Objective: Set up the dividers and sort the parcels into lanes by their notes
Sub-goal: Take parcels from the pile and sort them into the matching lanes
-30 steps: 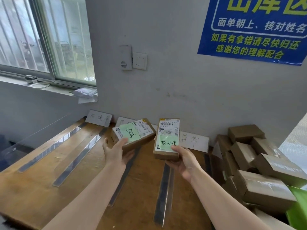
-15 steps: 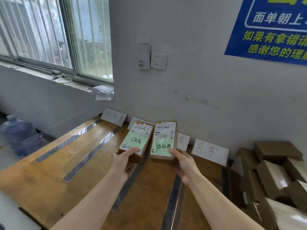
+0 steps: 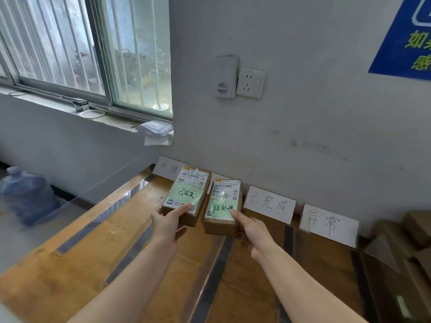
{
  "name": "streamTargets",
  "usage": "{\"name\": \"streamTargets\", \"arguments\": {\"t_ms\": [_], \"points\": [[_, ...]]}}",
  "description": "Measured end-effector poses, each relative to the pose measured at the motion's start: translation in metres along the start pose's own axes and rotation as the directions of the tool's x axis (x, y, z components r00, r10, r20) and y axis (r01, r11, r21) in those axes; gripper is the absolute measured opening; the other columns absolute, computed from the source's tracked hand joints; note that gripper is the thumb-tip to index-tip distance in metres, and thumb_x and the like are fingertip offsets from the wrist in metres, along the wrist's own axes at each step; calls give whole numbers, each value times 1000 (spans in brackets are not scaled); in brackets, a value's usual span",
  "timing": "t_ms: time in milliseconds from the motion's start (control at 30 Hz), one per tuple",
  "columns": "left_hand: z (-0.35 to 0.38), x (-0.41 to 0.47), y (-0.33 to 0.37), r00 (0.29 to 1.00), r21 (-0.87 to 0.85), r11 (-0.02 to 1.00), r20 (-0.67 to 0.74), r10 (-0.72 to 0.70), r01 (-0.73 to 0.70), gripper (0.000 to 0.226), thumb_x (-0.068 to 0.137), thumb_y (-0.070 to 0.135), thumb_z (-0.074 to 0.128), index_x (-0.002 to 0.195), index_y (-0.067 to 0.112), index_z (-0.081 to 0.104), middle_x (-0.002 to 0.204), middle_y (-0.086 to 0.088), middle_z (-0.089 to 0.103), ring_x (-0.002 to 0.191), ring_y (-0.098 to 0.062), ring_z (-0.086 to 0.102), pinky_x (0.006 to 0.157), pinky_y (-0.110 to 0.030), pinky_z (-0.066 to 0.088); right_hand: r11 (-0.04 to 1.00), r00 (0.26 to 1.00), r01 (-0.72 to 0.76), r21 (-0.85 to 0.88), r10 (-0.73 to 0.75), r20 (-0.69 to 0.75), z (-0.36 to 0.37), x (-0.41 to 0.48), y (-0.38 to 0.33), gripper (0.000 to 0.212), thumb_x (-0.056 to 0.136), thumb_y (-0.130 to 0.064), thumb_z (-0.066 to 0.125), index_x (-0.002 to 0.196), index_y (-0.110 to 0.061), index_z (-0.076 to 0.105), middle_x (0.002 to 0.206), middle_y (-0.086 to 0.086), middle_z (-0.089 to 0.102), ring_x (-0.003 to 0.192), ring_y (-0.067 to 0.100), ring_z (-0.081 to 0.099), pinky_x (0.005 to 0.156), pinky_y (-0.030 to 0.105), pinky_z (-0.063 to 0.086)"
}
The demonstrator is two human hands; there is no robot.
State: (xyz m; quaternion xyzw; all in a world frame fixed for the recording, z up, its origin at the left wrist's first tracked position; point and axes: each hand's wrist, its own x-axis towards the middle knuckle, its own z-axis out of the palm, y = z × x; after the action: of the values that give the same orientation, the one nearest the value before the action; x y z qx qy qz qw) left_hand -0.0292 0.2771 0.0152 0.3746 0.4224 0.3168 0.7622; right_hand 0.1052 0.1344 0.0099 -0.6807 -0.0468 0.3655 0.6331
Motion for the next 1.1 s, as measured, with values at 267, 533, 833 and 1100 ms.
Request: {"name": "streamTargets", "arguments": {"t_ms": [267,533,833,1100], "points": [[-25,80,49,994,57,998,108,-6,0,72,77,12,80,134,15,35,118,-15,64,99,-28,68,83,-40,57,994,988,-102,32,105,-110,85,63,1,46,81,-37,77,115,-8,65,104,9,72,74,18,60,55,28,43],[-40,140,72,985,53,997,158,-71,63,72,77,9,80,134,12,37,116,-17,66,98,-30,69,83,-44,57,980,960,-197,14,196,-198,128,129,23,40,86,-29,74,117,-7,64,102,9,72,85,22,67,58,29,50],[-34,178,70,976,43,991,175,-130,124,76,77,8,78,137,15,32,118,-16,65,95,-28,71,77,-40,60,950,929,-312,26,311,-202,152,189,41,33,90,-23,70,116,-6,62,114,12,67,102,26,63,75,35,56],[-33,192,71,977,73,993,185,-110,98,84,60,19,81,132,16,37,115,-16,67,96,-29,71,88,-46,58,944,915,-330,-31,311,-256,165,223,54,28,92,-23,68,111,-4,62,116,13,64,102,25,61,72,33,58]]}}
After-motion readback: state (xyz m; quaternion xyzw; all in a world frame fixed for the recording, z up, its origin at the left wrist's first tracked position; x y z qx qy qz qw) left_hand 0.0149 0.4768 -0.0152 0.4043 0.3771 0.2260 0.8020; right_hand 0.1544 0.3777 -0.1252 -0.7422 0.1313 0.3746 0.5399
